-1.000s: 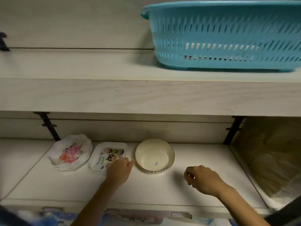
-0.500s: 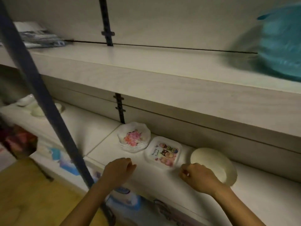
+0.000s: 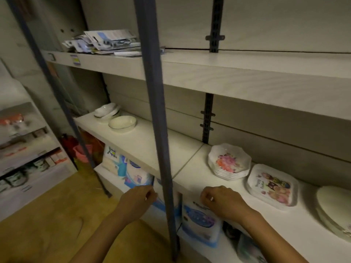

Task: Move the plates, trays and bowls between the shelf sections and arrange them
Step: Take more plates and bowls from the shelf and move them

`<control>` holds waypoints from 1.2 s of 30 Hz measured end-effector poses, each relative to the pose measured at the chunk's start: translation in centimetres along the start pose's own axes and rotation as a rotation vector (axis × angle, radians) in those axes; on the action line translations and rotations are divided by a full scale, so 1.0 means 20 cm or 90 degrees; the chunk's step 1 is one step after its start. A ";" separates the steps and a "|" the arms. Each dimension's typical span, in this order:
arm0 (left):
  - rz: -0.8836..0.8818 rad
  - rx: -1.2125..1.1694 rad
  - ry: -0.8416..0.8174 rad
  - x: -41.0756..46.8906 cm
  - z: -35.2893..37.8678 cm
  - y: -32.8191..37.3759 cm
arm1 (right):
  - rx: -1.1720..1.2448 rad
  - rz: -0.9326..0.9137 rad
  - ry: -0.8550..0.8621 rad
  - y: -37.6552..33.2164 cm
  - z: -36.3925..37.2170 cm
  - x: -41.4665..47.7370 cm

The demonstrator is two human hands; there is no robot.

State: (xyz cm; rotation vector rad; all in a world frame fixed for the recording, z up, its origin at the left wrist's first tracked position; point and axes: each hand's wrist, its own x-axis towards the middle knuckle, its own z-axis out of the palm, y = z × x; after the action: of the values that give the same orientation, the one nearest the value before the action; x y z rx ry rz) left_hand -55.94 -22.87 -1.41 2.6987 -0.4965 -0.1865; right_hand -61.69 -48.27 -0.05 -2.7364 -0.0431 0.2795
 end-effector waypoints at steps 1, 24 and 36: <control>-0.002 0.001 0.007 0.00 -0.04 -0.08 | 0.002 -0.010 0.008 -0.07 0.03 0.04; -0.039 0.007 0.129 0.54 -0.61 -1.34 | 0.039 -0.050 0.084 -1.09 0.25 1.26; -0.022 -0.006 0.068 1.27 -0.83 -1.85 | 0.022 0.024 0.099 -1.30 0.20 2.08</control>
State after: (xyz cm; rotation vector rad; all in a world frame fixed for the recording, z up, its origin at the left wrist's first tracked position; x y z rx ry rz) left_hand -17.51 5.49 -2.47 2.6918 -0.4163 -0.0525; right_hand -21.47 -19.95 -1.60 -2.7169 0.0556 0.0754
